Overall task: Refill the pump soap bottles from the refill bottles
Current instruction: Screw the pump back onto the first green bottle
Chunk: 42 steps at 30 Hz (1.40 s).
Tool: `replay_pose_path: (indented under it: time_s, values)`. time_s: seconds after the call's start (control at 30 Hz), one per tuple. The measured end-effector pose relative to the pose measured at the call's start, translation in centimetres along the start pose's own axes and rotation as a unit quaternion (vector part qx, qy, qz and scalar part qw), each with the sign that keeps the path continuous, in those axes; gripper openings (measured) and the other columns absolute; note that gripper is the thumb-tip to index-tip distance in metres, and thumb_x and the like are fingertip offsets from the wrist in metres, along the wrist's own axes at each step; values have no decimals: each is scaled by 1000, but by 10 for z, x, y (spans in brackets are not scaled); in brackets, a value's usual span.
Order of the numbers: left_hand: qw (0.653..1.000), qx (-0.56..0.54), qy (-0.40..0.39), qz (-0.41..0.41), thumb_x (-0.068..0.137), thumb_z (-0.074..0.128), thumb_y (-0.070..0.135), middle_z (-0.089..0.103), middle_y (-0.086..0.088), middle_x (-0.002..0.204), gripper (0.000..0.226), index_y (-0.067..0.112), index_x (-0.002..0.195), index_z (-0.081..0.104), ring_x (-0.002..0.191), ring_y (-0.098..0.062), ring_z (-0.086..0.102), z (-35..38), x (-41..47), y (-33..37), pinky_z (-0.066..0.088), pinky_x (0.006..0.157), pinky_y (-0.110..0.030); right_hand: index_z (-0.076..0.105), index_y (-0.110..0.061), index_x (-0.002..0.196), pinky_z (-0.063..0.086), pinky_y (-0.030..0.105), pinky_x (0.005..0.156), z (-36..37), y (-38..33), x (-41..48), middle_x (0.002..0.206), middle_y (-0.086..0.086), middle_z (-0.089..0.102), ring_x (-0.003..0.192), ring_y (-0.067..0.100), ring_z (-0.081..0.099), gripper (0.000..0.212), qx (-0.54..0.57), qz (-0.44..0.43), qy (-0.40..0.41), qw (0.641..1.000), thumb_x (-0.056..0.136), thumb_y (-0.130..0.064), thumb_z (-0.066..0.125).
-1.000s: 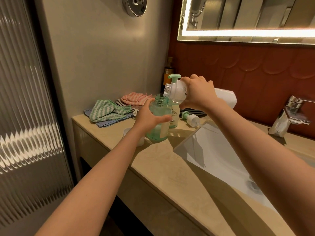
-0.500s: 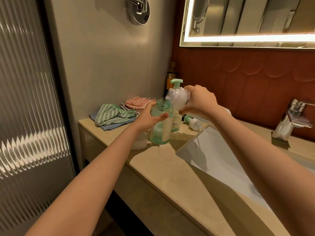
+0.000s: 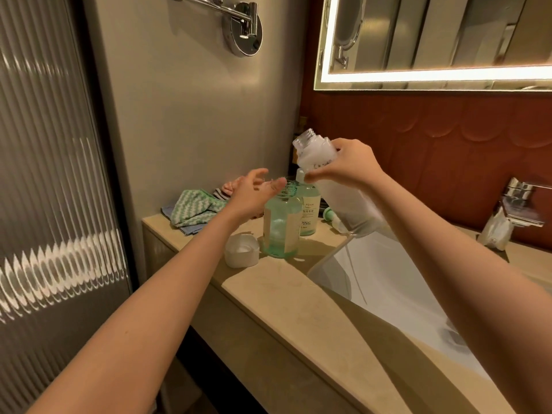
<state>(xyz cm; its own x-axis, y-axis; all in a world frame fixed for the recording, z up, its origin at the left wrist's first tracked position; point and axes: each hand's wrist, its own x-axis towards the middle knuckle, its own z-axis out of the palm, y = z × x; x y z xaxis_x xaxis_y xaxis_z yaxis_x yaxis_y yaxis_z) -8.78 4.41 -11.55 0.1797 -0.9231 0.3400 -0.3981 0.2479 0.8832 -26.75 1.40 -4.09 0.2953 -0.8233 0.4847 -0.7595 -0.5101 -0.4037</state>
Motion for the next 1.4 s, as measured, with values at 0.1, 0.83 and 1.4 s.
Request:
replay_pose_path:
  time_s: [0.1,0.83,1.4]
  values:
    - [996,-31,55,56,87,61,34,56,2,114,27,24,111,56,106,-15,53,-14,3,18,44,88,-30,60,-16,85,42,19,52,-10,-12,4,79,-3,59,65,7,52,47,34,4,12,999,60,-50,79]
    - [991,36,126,13,64,82,34,66,3,100,51,14,108,65,93,-13,59,-86,-11,-5,47,74,-19,55,-6,60,34,30,54,63,-101,14,57,4,49,53,14,44,45,239,-9,-62,969,67,-44,78]
    - [980,65,167,-90,66,81,39,60,-2,124,73,11,128,55,106,-14,54,-78,5,-49,41,82,-23,53,-11,58,41,28,57,131,-96,39,58,3,52,60,16,50,38,192,6,-70,979,72,-38,76]
